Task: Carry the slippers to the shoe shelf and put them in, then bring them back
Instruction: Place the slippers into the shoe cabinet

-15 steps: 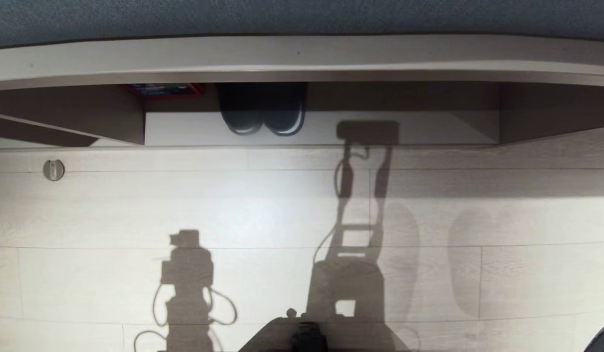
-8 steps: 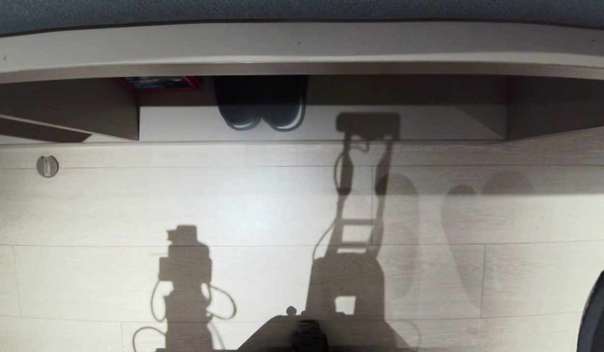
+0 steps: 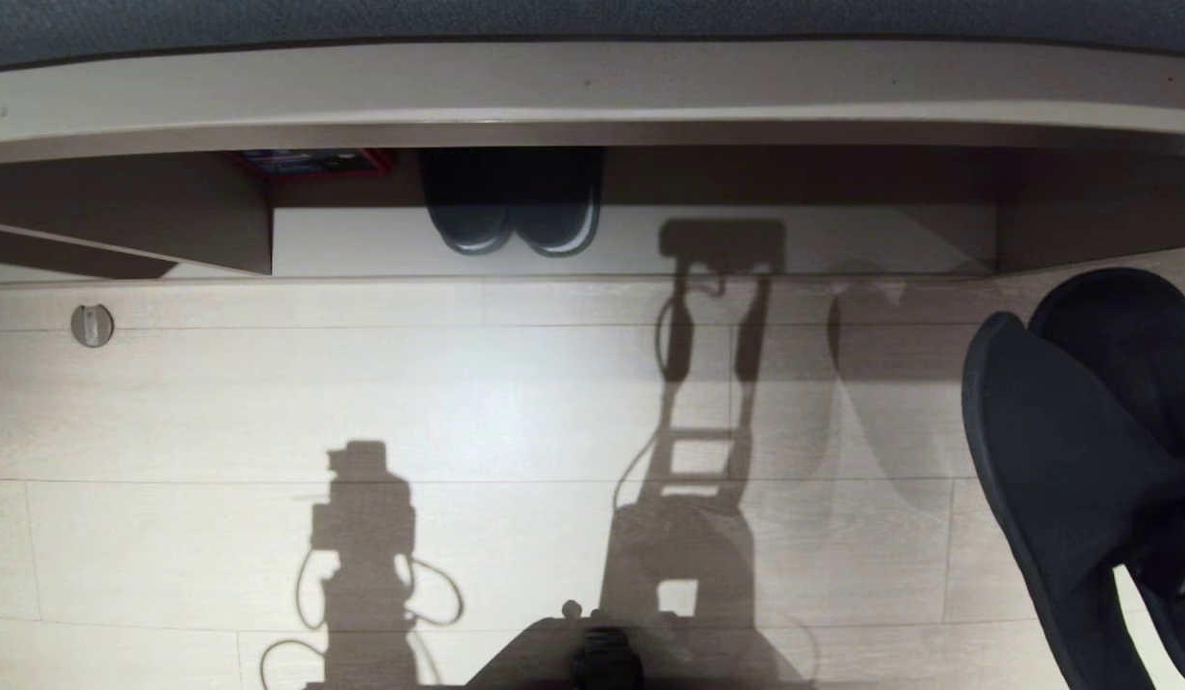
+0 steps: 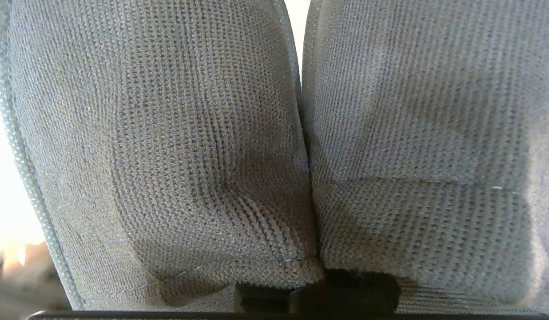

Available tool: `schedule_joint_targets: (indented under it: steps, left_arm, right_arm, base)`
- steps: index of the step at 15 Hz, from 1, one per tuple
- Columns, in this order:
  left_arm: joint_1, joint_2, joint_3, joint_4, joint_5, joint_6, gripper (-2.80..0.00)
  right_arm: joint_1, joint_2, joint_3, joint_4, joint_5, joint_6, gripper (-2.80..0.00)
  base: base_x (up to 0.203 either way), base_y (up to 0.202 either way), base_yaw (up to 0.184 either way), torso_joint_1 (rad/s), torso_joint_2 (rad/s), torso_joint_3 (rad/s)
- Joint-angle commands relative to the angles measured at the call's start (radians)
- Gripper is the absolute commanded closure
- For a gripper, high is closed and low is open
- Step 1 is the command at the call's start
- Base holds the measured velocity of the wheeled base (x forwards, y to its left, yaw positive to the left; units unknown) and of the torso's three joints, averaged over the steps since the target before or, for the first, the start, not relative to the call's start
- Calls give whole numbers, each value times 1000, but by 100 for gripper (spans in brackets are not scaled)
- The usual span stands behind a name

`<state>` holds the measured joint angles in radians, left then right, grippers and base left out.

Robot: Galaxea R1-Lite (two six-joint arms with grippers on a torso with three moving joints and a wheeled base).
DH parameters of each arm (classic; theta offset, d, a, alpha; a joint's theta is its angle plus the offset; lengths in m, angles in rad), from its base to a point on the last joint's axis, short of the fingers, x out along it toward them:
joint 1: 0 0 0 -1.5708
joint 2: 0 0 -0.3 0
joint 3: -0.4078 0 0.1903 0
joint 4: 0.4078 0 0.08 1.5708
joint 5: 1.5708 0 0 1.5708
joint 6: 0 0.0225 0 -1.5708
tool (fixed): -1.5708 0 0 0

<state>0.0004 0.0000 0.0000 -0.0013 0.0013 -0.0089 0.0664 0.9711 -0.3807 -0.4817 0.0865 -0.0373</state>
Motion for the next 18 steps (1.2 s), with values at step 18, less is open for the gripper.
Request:
schedule_joint_targets:
  steps: [18]
  left_arm:
    - [1,-2,0,0,0,0,0]
  right_arm:
    - [35,573,-85,-768,-17,108,0]
  base:
    - [0,0,0,0,0,0]
